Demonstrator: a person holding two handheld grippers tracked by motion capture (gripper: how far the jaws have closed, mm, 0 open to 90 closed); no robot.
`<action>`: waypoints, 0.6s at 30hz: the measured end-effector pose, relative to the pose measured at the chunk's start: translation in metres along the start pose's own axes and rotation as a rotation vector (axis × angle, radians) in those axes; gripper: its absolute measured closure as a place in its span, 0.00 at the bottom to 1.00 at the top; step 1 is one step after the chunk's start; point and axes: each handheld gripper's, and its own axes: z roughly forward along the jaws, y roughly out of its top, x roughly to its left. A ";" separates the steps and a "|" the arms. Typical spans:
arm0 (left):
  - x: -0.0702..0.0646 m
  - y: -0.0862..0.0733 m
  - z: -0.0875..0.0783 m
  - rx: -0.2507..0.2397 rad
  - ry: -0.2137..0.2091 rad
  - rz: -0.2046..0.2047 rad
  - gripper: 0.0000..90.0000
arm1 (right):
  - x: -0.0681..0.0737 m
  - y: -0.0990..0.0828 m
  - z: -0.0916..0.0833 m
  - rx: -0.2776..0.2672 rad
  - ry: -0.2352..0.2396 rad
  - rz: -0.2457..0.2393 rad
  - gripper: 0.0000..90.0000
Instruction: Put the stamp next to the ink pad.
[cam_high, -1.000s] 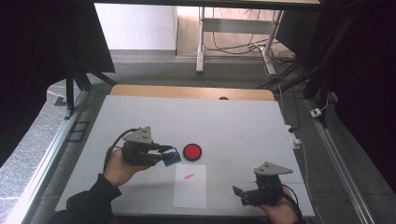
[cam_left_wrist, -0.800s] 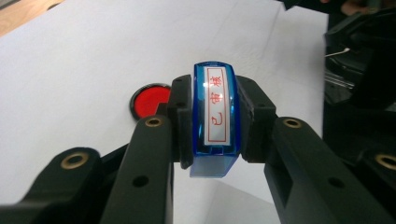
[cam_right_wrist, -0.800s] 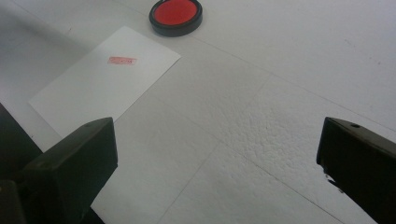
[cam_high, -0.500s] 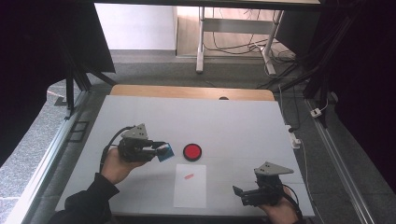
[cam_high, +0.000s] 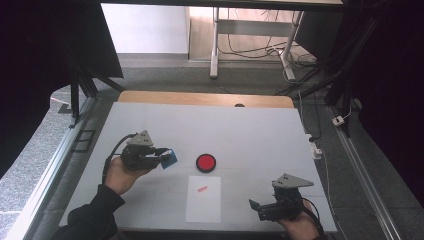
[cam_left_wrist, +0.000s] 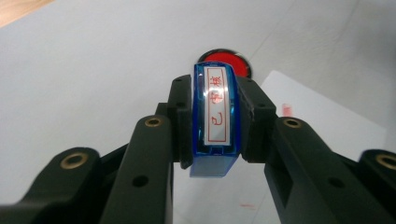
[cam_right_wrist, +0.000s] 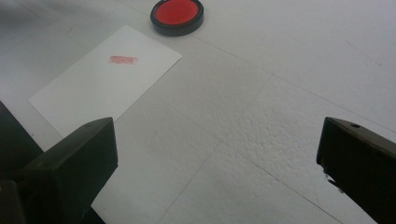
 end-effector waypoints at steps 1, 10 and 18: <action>0.002 -0.001 0.000 0.002 0.006 -0.009 0.78 | 0.000 0.000 0.000 0.000 0.000 -0.001 0.00; 0.013 -0.011 0.002 0.014 0.069 -0.048 0.78 | 0.000 0.000 0.000 0.001 0.001 0.000 0.00; 0.021 -0.018 0.008 0.033 0.095 -0.084 0.78 | 0.000 0.000 0.000 0.006 0.002 -0.005 0.00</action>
